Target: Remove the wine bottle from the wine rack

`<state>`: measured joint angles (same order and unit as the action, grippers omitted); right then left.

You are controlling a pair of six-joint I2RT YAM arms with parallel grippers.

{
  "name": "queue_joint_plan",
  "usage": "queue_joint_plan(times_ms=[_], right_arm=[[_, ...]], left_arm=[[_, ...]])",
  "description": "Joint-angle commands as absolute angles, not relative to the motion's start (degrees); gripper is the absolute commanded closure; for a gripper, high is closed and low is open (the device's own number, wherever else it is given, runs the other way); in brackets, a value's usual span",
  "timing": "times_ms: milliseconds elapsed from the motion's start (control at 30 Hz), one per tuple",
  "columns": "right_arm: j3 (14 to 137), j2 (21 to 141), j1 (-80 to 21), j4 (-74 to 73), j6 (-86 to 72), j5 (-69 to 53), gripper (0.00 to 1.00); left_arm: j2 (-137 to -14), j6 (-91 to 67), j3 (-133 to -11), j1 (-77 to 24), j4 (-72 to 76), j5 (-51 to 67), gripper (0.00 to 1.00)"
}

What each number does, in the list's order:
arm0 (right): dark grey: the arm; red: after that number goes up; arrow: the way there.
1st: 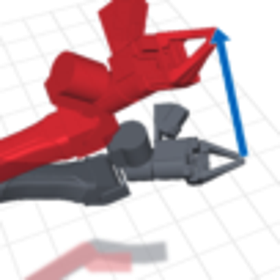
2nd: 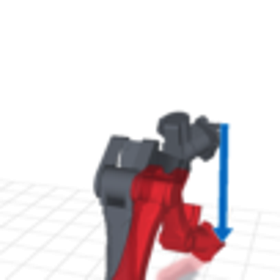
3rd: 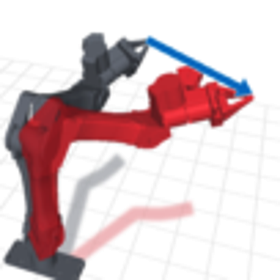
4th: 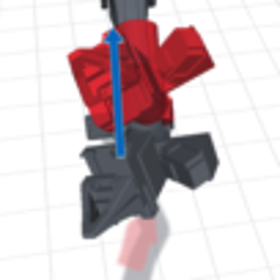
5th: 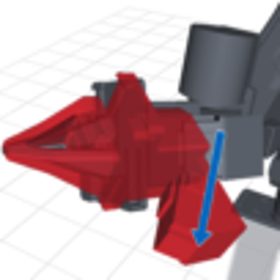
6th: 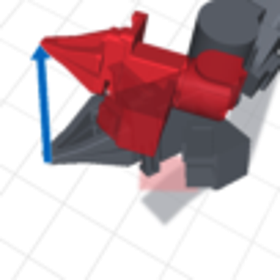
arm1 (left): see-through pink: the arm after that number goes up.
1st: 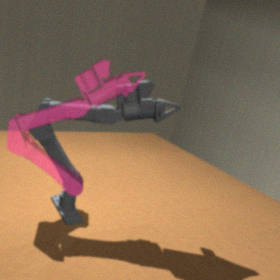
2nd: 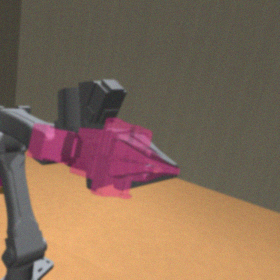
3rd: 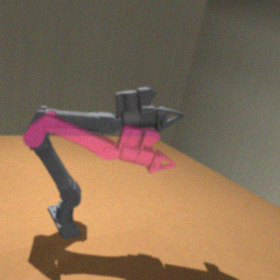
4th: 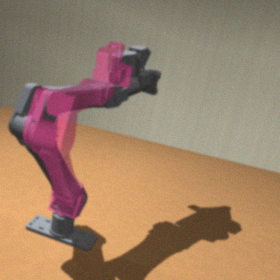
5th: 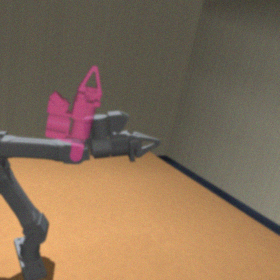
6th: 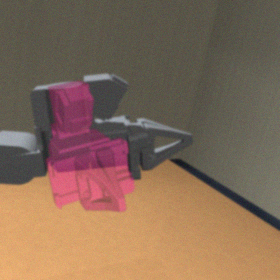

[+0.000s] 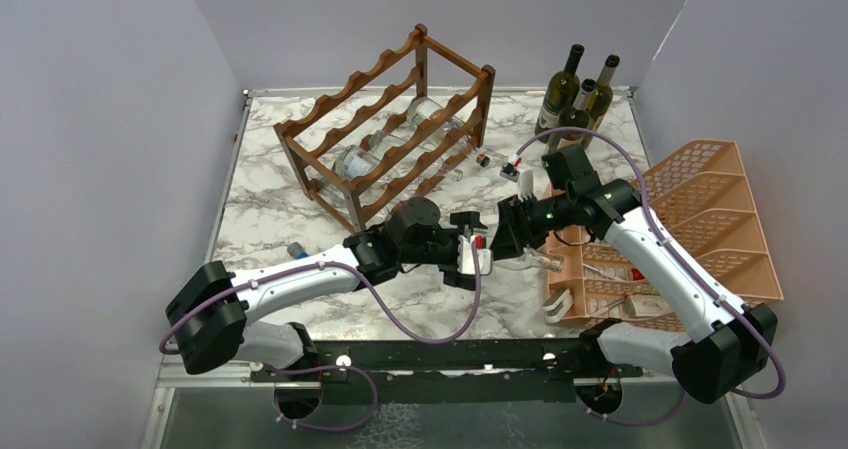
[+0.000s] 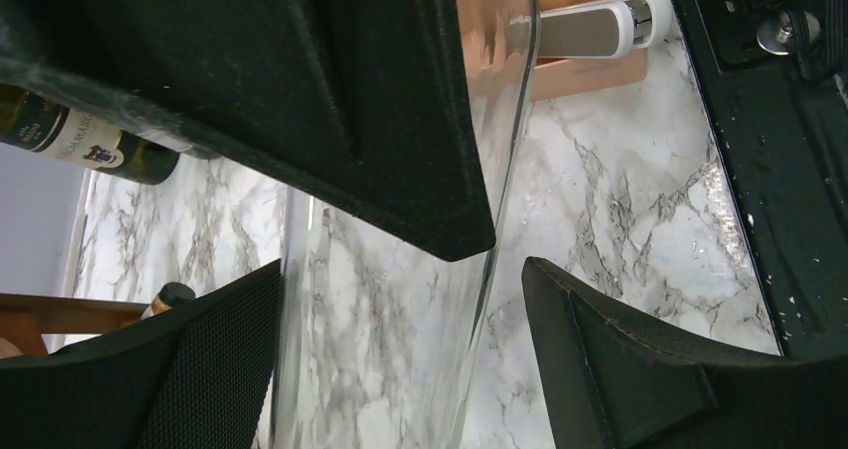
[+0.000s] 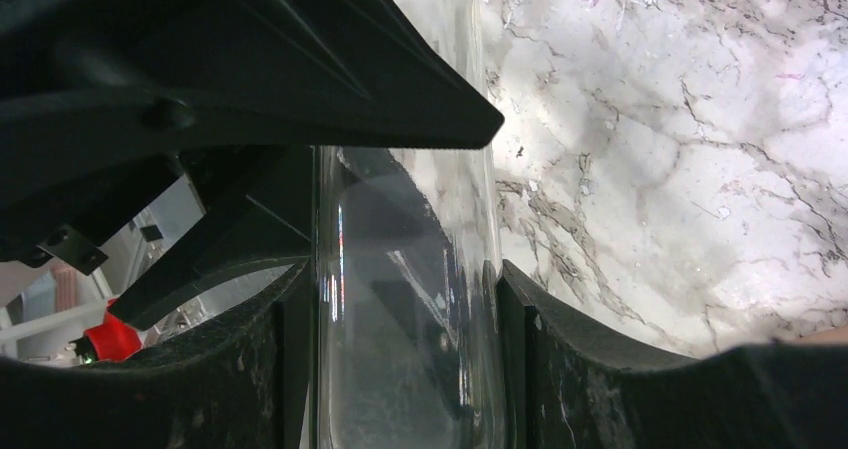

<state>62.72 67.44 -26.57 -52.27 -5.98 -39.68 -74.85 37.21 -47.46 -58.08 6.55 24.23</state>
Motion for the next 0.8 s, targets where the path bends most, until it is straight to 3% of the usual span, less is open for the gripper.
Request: queue_joint_plan(times_ms=[0,267,367,767], right_arm=[[62.65,67.15,-26.72,-49.35,-6.26,-44.07,0.99],[62.77,66.89,-26.72,-49.71,-5.81,-44.52,0.98],[63.05,66.82,-26.70,-49.70,-5.71,-44.03,0.89],[68.17,62.83,-26.70,-47.83,-9.99,-30.23,0.08]], left_arm=[[-75.23,36.36,-49.79,-58.80,7.43,25.61,0.14],[-74.86,35.65,-49.12,-58.89,10.45,22.24,0.46],[-74.76,35.07,-49.36,-58.93,10.66,21.55,0.55],[-70.15,31.40,-45.47,-58.97,16.98,19.53,0.70]])
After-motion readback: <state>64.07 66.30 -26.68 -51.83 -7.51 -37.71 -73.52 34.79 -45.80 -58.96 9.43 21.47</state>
